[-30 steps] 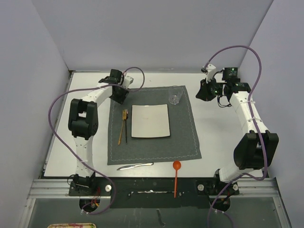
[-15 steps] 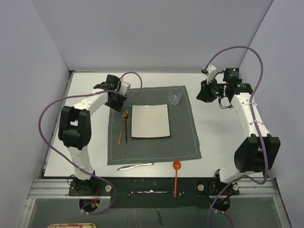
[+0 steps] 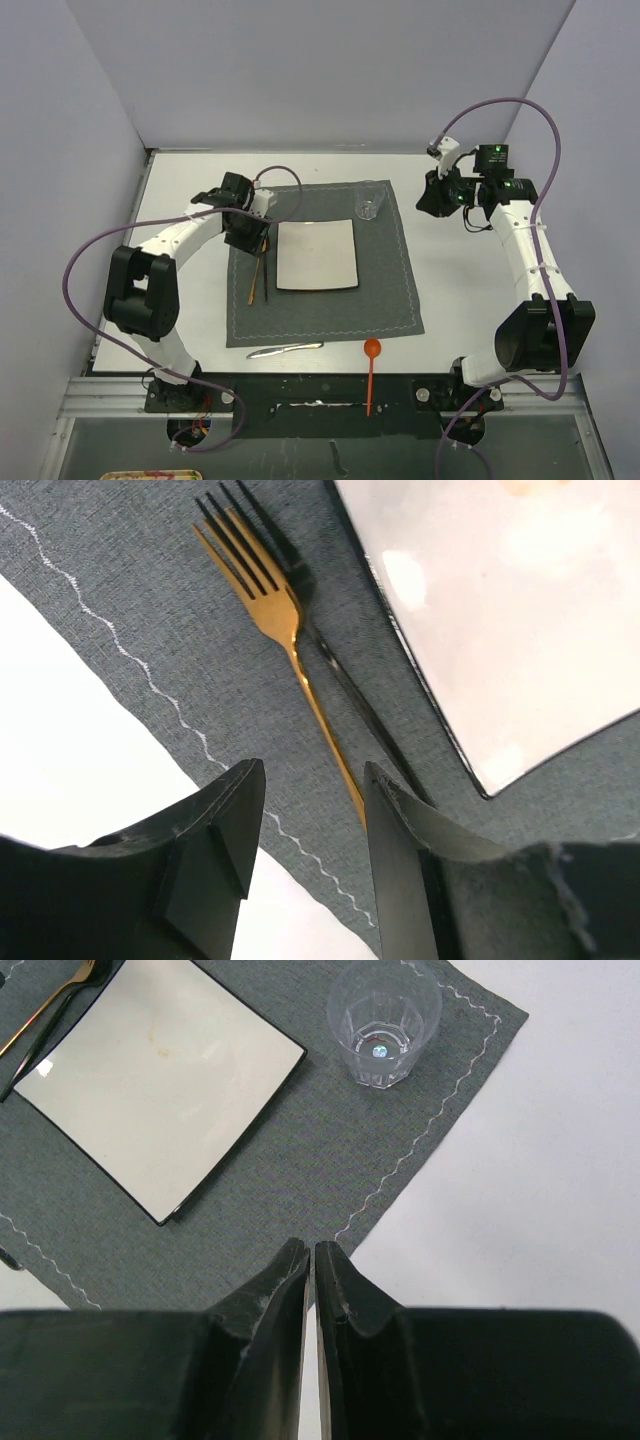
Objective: Set the dinner table for one person
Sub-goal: Adjust the fork on the napkin.
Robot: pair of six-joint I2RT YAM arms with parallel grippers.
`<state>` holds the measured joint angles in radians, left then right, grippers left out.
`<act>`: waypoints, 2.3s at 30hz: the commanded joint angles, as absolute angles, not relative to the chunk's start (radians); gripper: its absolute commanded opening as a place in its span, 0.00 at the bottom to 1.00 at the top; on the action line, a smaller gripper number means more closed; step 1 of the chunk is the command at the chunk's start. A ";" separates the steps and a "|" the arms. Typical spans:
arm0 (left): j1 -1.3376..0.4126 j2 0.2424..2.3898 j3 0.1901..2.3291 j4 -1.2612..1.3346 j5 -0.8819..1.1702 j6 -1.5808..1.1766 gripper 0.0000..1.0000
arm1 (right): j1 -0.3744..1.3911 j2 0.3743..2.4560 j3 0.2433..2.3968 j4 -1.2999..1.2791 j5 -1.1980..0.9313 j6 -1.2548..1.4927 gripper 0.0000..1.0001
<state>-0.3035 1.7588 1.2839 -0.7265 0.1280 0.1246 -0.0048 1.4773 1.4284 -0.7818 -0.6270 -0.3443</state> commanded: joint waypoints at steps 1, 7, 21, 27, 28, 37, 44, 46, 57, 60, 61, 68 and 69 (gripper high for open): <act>-0.326 1.700 1.257 -0.703 0.171 0.095 0.42 | 0.000 1.423 1.434 -0.778 -0.626 -0.351 0.10; -0.335 1.732 1.241 -0.695 0.178 0.067 0.35 | -0.001 1.407 1.434 -0.787 -0.624 -0.358 0.10; -0.368 1.805 1.244 -0.687 0.131 0.060 0.26 | -0.001 1.388 1.405 -0.785 -0.624 -0.364 0.11; -0.368 1.825 1.244 -0.680 0.101 0.061 0.25 | -0.002 1.389 1.391 -0.782 -0.624 -0.367 0.11; -0.368 1.826 1.243 -0.676 0.098 0.061 0.25 | -0.002 1.389 1.389 -0.781 -0.624 -0.368 0.11; -0.367 1.866 1.250 -0.666 0.081 0.069 0.24 | -0.002 1.400 1.388 -0.776 -0.636 -0.363 0.11; -0.367 1.886 1.256 -0.664 0.071 0.075 0.24 | -0.003 1.403 1.387 -0.776 -0.635 -0.364 0.11; -0.368 1.892 1.256 -0.664 0.071 0.078 0.23 | -0.003 1.404 1.385 -0.776 -0.635 -0.364 0.11; -0.368 1.866 1.268 -0.688 0.068 0.086 0.00 | -0.004 1.413 1.394 -0.774 -0.640 -0.364 0.11; -0.371 1.848 1.269 -0.701 0.066 0.087 0.00 | -0.003 1.414 1.399 -0.775 -0.641 -0.364 0.11; -0.371 1.839 1.270 -0.702 0.063 0.087 0.00 | -0.003 1.414 1.400 -0.776 -0.643 -0.364 0.11; -0.374 1.792 1.270 -0.711 0.019 0.089 0.00 | -0.004 1.419 1.406 -0.776 -0.650 -0.358 0.11; -0.374 1.789 1.270 -0.712 0.013 0.089 0.00 | -0.004 1.418 1.405 -0.777 -0.652 -0.357 0.11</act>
